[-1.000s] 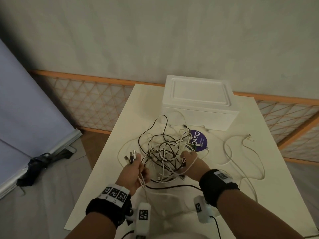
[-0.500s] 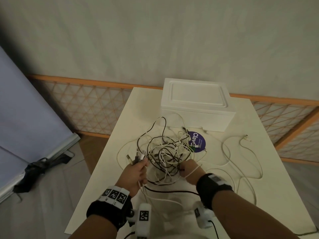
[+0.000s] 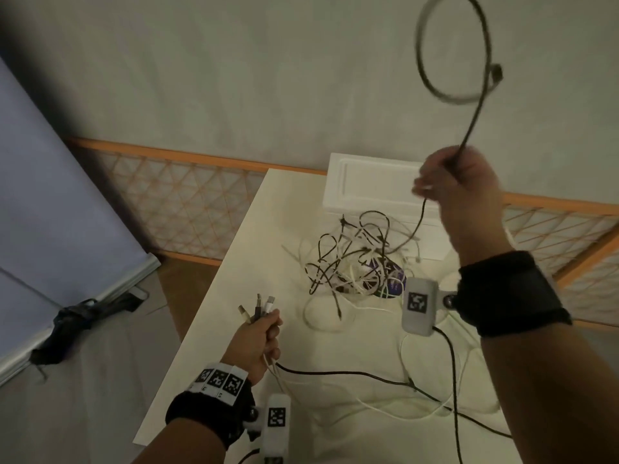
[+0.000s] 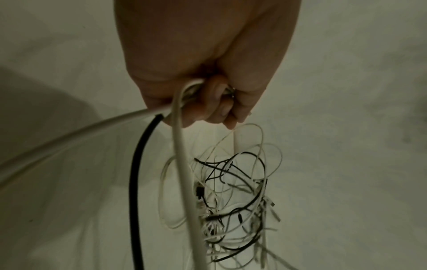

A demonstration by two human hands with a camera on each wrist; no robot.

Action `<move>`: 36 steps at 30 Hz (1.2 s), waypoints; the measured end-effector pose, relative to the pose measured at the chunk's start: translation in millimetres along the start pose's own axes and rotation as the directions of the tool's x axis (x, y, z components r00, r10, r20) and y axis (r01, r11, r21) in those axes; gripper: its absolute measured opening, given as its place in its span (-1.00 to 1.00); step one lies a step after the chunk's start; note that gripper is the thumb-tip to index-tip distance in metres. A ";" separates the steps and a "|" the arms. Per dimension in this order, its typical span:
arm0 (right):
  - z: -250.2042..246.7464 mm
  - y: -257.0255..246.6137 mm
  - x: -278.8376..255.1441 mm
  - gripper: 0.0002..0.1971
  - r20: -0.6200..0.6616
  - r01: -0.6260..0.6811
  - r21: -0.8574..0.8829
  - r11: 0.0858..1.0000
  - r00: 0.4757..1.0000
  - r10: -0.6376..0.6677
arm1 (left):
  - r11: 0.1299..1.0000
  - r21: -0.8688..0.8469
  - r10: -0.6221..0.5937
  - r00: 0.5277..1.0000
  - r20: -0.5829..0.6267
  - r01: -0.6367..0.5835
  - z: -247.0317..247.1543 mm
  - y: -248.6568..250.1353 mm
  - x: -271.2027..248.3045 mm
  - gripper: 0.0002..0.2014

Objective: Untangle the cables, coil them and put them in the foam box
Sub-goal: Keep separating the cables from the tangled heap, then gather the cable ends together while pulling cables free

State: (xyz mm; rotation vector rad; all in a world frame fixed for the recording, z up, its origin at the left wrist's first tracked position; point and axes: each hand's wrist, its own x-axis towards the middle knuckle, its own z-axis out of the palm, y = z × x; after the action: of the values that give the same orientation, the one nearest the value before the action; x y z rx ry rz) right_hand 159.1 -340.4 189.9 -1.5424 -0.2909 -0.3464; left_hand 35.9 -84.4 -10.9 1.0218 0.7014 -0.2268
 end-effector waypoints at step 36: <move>-43.3 150.4 -41.2 -0.69 0.031 -0.115 -0.959 0.257 0.865 0.501 | 0.999 -0.019 0.026 0.996 -0.080 -0.027 1.7 -1.0 16.9 -0.75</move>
State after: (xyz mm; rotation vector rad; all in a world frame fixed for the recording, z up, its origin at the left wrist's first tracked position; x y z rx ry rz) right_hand 179.3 -382.6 35.0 -2.8373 0.0274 0.1682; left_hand 49.0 -83.9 -21.7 1.0246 0.7603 -0.1562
